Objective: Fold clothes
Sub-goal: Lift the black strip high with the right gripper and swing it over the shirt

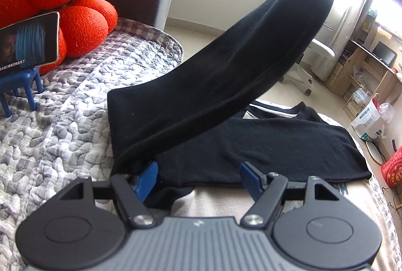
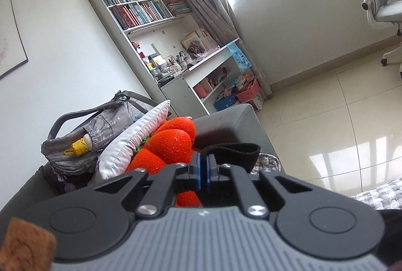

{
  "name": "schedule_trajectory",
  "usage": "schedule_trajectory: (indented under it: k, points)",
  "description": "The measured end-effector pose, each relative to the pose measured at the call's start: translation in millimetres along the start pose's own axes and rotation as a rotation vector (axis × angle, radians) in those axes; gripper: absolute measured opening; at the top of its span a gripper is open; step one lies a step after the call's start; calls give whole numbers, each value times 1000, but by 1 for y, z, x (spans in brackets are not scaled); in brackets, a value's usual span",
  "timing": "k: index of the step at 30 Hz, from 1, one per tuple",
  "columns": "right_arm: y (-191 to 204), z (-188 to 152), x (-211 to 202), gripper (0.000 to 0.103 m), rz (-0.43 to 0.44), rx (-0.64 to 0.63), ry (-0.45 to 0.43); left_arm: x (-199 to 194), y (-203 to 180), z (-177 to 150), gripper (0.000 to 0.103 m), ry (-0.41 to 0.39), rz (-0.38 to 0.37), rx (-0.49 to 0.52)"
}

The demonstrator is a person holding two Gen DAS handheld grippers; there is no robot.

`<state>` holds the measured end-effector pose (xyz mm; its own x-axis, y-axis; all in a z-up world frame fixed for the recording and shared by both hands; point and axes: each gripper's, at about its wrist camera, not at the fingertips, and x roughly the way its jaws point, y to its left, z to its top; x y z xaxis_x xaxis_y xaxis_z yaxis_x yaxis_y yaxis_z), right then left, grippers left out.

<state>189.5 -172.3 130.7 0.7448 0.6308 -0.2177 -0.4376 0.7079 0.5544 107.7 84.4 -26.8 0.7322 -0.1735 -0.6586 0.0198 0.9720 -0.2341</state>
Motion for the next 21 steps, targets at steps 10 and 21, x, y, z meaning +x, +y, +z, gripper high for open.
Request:
schedule_trajectory:
  k: [10,21]
  points:
    - [-7,-3,5,6,12,27,14,-4,13,1,76,16,45,5]
    - [-1,5,1,6,33,17,-14,-29,21,-4,80,49,-95,-8]
